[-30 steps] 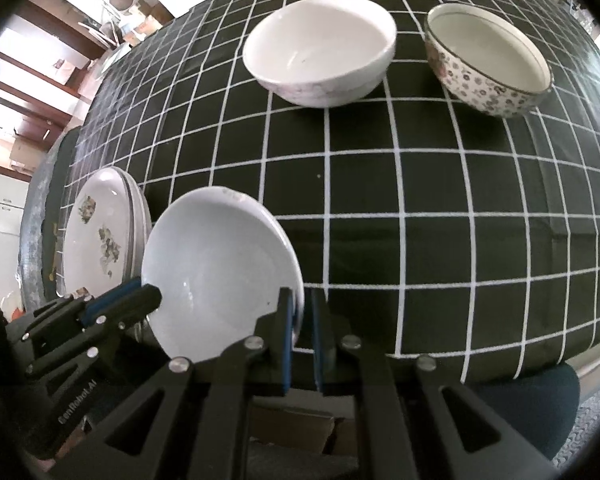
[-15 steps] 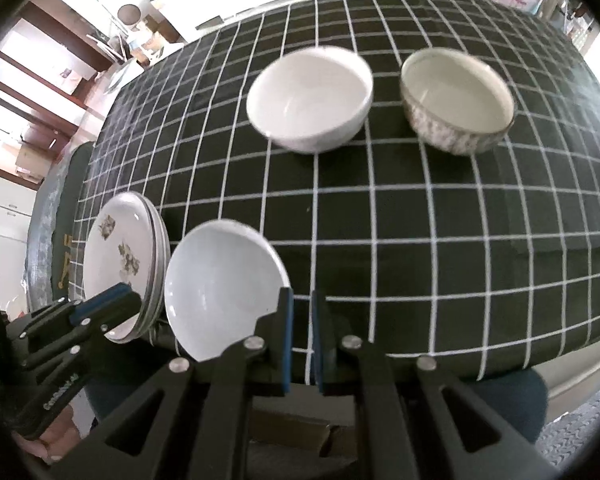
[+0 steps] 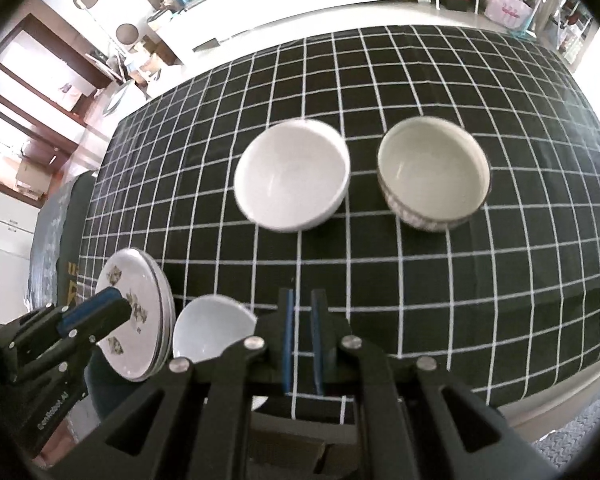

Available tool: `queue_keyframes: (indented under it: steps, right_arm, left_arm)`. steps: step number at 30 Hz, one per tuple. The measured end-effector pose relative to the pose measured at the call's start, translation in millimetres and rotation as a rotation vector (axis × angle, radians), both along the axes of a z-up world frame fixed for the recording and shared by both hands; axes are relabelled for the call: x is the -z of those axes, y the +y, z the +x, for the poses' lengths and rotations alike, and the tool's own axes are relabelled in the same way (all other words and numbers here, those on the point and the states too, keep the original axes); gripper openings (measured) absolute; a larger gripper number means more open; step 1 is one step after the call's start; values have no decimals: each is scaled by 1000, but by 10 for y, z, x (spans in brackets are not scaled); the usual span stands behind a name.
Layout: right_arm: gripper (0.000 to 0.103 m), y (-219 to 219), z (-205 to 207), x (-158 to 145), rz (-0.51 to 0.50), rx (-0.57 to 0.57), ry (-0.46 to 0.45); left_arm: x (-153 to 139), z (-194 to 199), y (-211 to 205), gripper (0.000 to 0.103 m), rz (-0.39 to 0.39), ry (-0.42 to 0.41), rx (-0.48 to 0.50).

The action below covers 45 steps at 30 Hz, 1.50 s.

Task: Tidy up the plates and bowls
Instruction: 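Lower the white bowl onto the tablecloth and open the left tool, then grasp the rim of the second white bowl with the left tool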

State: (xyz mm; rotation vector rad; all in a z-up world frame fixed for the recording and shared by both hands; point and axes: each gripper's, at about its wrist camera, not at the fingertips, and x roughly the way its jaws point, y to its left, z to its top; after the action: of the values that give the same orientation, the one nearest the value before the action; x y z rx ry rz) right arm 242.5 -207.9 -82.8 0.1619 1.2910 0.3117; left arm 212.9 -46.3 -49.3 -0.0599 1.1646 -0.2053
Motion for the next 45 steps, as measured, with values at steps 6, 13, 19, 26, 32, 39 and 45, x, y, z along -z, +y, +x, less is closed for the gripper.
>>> queue_keyframes:
  steps: [6, 13, 19, 26, 32, 39, 45]
  right_arm:
    - [12, -96, 328, 117, 4, 27, 32]
    - [12, -111, 650, 250, 29, 49, 55]
    - [12, -86, 885, 409, 35, 62, 86]
    - [12, -99, 1041, 556, 39, 68, 112]
    - [12, -78, 1095, 626, 30, 52, 121]
    - [12, -62, 1126, 721, 19, 40, 130]
    - [13, -8, 1062, 712, -36, 11, 99]
  left_arm:
    - [137, 300, -13, 9, -43, 38, -20]
    - [273, 706, -4, 9, -79, 64, -34]
    - [371, 965, -24, 9, -88, 81, -25]
    - [533, 1231, -112, 9, -70, 114, 20]
    - [690, 1400, -153, 9, -54, 143, 33]
    - [836, 1502, -190, 9, -6, 164, 36]
    - [873, 1482, -206, 9, 16, 156, 39]
